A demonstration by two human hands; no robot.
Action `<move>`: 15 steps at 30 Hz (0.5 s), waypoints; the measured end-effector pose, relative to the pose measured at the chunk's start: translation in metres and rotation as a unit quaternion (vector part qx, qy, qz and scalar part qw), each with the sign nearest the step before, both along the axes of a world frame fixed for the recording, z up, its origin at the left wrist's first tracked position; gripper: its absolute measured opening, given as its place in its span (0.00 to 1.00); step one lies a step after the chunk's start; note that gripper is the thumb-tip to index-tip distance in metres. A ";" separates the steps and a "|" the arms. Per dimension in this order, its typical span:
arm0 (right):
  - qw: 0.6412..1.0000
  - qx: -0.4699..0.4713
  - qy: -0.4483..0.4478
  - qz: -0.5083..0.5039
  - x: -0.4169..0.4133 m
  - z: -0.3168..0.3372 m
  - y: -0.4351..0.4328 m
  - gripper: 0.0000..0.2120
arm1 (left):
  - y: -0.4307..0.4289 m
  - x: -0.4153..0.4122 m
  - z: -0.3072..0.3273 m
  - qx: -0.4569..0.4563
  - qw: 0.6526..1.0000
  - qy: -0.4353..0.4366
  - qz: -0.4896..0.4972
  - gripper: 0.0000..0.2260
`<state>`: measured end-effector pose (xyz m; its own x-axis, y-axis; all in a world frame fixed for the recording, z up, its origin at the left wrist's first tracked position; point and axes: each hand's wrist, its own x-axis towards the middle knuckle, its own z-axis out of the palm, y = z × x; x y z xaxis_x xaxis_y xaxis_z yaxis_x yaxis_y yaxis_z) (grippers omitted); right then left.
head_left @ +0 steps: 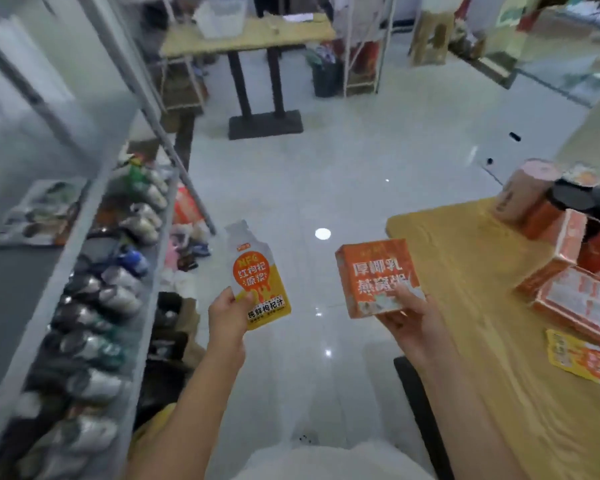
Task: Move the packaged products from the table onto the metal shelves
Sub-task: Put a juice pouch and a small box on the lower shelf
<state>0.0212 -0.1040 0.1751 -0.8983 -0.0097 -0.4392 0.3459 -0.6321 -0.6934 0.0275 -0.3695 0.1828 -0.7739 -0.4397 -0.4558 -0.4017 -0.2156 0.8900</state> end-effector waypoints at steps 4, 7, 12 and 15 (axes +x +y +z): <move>0.989 0.014 0.019 0.147 -0.043 -0.001 -0.071 0.33 | -0.069 0.035 0.012 -0.002 0.987 0.014 0.158 0.06; 0.964 0.019 0.033 0.264 -0.065 0.000 -0.121 0.34 | -0.098 0.068 0.017 0.009 0.958 0.015 0.285 0.06; 0.898 0.012 0.031 0.438 -0.084 0.002 -0.199 0.29 | -0.107 0.129 0.024 0.014 0.886 0.008 0.463 0.06; 0.848 0.003 0.023 0.529 -0.084 0.005 -0.239 0.31 | -0.094 0.169 0.024 0.024 0.834 0.018 0.552 0.06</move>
